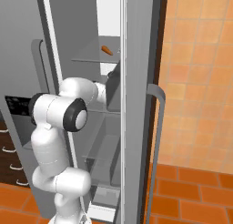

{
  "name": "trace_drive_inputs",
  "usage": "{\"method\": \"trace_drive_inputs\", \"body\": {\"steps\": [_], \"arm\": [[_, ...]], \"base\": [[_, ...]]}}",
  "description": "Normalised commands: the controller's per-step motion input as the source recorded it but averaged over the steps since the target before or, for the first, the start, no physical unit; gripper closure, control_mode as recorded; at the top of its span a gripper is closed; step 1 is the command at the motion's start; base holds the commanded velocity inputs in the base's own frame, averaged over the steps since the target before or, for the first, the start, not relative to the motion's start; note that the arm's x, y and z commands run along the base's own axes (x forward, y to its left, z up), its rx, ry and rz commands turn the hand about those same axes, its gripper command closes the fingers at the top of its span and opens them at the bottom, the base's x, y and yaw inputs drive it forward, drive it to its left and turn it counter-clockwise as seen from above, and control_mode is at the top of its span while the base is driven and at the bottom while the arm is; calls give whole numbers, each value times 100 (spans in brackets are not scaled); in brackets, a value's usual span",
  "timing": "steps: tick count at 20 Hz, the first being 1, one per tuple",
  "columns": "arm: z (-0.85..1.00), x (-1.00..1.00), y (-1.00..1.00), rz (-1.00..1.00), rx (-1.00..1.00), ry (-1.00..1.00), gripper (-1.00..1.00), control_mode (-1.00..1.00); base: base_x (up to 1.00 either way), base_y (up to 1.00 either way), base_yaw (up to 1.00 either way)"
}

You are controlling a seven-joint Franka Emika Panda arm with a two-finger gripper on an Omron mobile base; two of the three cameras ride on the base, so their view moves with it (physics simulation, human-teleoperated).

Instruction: Place one carrot and one fish in each tupperware on the nearby counter, to pack two identical lunches.

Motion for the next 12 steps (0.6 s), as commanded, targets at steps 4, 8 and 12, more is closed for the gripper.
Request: {"method": "trace_drive_inputs", "body": {"steps": [4, 8, 12], "arm": [[-40, 48, -5, 2, 0, 0, -100, -100], [-33, 48, -14, 3, 0, 0, -100, -100], [-74, 16, 13, 4, -6, 0, -100, -100]], "base": [[0, 0, 0], [0, 0, 0], [0, 0, 0]]}}
